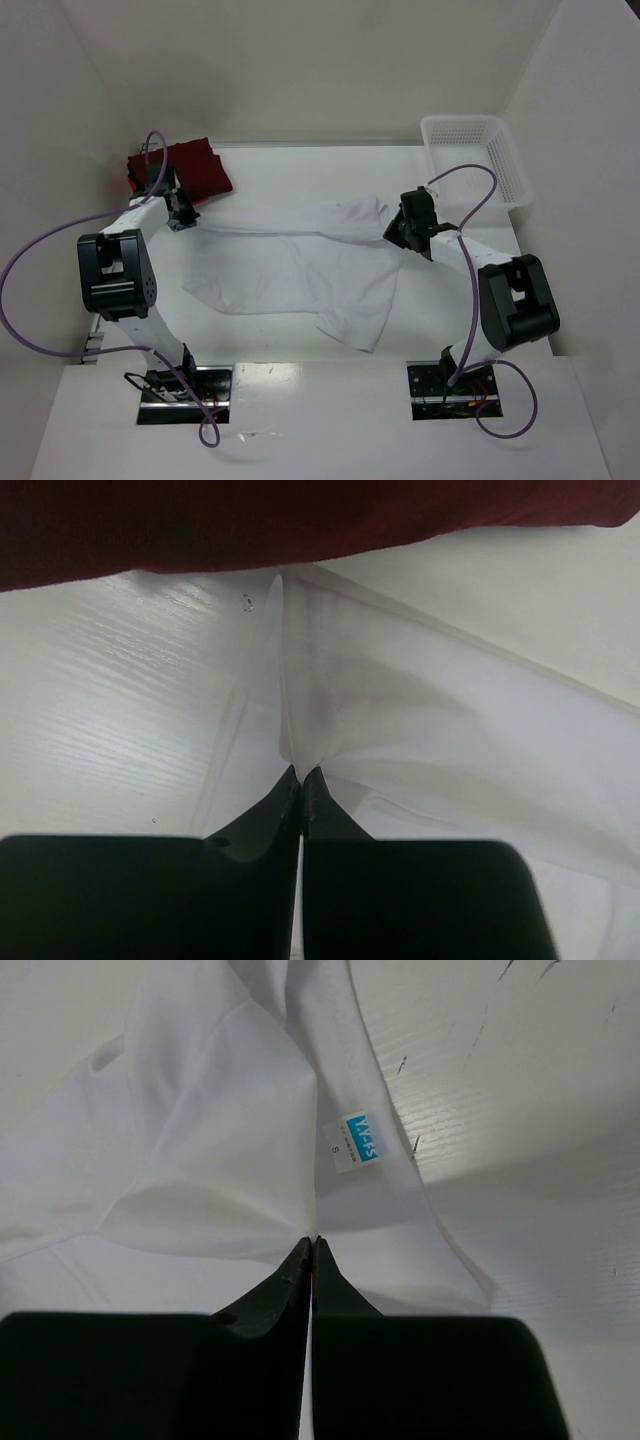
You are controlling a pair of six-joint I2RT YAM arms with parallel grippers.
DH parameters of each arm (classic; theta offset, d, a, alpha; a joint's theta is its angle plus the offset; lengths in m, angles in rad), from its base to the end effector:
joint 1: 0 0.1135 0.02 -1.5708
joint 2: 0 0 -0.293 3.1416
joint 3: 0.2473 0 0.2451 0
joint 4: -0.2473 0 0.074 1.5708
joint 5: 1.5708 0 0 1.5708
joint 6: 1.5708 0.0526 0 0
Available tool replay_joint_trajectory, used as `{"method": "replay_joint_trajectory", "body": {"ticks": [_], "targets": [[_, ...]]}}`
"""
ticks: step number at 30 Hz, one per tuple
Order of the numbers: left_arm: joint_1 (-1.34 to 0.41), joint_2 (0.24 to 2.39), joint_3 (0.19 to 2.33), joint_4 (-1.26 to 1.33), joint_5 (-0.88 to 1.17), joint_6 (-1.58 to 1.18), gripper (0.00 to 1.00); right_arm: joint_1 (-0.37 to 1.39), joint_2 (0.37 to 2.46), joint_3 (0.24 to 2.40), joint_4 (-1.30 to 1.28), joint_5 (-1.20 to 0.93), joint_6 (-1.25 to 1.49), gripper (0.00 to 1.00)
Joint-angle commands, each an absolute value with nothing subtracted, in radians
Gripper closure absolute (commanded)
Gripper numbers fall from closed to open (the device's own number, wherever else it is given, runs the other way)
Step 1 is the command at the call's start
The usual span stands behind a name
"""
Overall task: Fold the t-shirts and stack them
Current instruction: Fold the flattened tshirt in 1/3 of the way, then grap the side of the flattened tshirt closest away from the robot with both arms
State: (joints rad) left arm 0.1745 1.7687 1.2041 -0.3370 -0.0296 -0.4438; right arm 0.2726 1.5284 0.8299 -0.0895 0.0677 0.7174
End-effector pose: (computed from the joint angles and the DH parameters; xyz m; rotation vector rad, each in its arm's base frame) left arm 0.3828 0.0691 0.2250 -0.7647 2.3524 -0.0792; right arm 0.3066 0.0820 0.2097 0.5604 2.3263 0.3977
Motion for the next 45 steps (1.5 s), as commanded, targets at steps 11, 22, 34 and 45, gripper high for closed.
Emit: {"method": "replay_joint_trajectory", "body": {"ticks": [11, 22, 34, 45], "targets": [[0.189, 1.786, 1.209, -0.374, -0.095, -0.5, 0.8, 0.278, 1.555, 0.834, -0.067, 0.054, 0.704, 0.77], [0.189, 1.663, 1.221, -0.436, -0.051, -0.488, 0.12, 0.278, 1.418, 0.887, -0.157, 0.064, 0.664, 0.36], [0.109, 1.404, 1.123, -0.644, 0.041, -0.347, 0.1, 0.287, 1.304, 0.775, -0.243, 0.035, 0.724, 0.3], [-0.031, 1.422, 1.103, -0.755, -0.081, -0.391, 0.11, 0.506, 1.224, 0.687, -0.398, 0.074, 0.971, 0.18]]}}
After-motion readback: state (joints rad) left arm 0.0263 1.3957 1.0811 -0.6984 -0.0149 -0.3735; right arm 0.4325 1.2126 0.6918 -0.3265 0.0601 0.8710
